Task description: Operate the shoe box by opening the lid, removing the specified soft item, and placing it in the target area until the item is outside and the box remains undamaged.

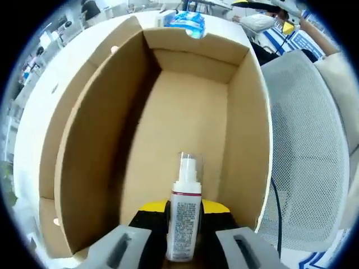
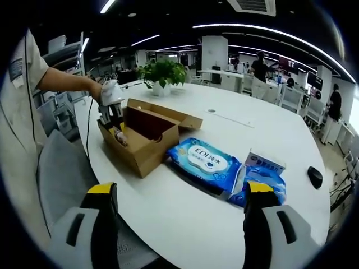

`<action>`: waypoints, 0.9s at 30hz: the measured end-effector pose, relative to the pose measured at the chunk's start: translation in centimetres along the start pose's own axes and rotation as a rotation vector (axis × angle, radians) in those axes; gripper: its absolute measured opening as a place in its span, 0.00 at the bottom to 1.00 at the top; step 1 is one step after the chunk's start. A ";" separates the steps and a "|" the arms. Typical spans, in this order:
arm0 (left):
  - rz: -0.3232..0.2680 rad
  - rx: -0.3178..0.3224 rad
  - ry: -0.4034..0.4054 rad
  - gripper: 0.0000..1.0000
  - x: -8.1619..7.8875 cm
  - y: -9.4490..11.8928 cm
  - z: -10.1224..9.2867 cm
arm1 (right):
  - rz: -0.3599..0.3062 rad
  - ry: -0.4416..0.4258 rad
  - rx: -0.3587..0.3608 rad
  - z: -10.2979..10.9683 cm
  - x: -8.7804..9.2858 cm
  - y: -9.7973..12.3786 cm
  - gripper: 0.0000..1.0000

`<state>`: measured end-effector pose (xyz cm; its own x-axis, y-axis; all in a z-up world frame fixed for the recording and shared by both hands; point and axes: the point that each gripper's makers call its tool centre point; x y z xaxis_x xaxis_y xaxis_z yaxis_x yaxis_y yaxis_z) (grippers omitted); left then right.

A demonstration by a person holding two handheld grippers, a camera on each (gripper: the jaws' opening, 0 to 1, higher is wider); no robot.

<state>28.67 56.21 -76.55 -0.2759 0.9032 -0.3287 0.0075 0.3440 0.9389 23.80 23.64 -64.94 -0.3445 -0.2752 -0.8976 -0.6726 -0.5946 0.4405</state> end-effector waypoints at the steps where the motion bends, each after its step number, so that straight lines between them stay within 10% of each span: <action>1: -0.008 -0.006 -0.005 0.20 -0.3 0.2 0.0 | -0.003 -0.001 -0.003 0.1 -0.1 -0.1 0.86; 27: -0.274 -0.053 -0.081 0.20 -9.4 4.6 -3.1 | -0.081 0.009 -0.125 4.8 -2.3 -2.8 0.61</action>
<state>28.29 48.47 -68.77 -0.1832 0.7968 -0.5759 -0.1075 0.5660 0.8173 23.28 29.53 -64.03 -0.2860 -0.2285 -0.9306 -0.6111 -0.7045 0.3608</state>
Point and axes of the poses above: the point that each gripper's makers call its tool centre point, and the gripper's own axes: y roughly backward along the fingers, z roughly to its left, x roughly out of its underside, and after that the axes turned 6 degrees about -z, right-handed
